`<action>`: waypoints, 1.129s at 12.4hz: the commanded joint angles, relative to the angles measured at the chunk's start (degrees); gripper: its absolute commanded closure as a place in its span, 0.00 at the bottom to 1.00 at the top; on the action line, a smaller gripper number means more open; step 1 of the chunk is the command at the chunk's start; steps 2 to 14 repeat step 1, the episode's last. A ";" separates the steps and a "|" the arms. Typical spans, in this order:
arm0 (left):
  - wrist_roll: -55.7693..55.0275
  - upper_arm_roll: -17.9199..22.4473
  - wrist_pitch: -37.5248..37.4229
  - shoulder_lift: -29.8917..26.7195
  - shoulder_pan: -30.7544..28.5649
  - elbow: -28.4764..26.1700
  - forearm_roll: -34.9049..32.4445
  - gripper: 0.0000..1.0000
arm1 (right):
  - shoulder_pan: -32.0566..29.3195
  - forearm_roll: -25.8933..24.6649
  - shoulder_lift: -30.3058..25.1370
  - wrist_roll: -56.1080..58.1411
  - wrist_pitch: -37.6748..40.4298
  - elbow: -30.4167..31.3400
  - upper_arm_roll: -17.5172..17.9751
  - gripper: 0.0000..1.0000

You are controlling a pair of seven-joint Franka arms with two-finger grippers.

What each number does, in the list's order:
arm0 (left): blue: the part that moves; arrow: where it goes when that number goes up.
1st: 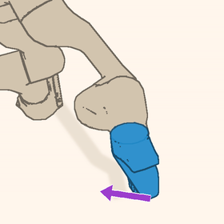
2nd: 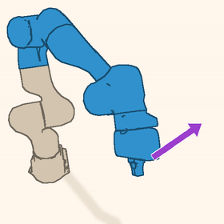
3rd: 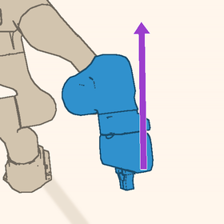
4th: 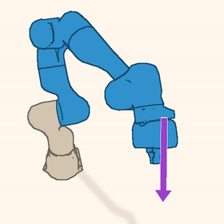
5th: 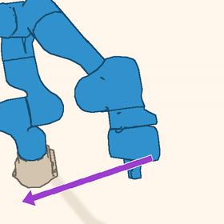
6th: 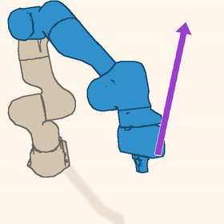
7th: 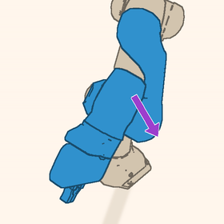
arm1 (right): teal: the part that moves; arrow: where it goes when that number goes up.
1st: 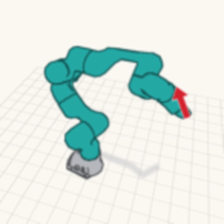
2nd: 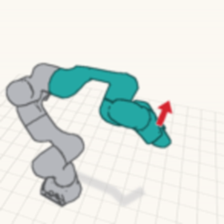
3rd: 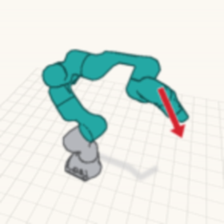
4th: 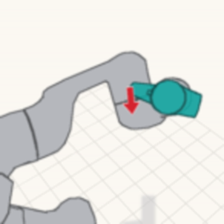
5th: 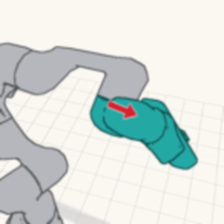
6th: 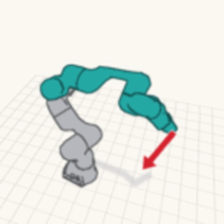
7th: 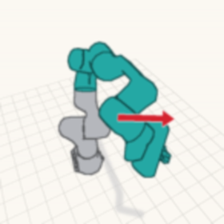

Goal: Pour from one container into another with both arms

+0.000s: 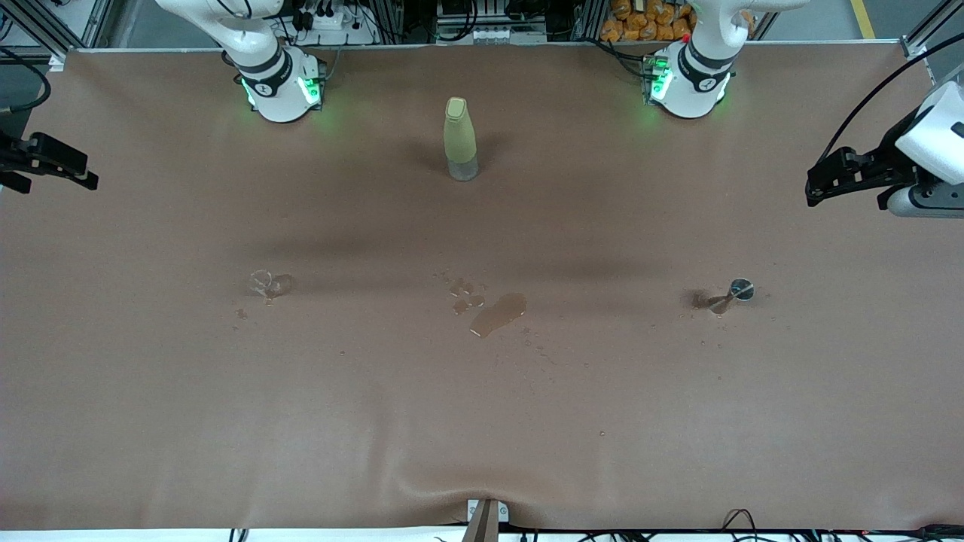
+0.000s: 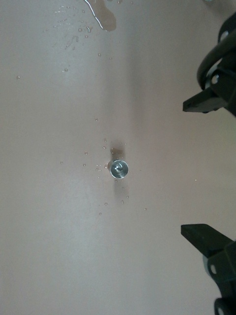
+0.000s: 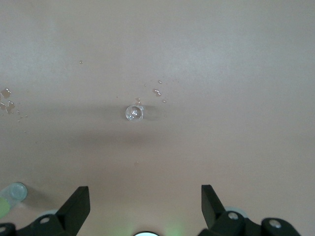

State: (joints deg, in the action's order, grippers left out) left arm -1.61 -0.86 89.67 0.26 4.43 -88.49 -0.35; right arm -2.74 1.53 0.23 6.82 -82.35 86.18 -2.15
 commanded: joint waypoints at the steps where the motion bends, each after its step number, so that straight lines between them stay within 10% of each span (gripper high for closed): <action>1: -0.94 0.24 -0.02 -1.05 0.31 -0.01 0.00 0.00 | 1.07 -1.00 -0.14 -0.14 -0.44 0.21 -0.66 0.00; 14: -0.94 0.24 -0.02 -1.05 0.31 -0.01 0.00 0.00 | 1.07 -1.00 -0.14 -0.14 -0.44 0.21 -0.66 0.00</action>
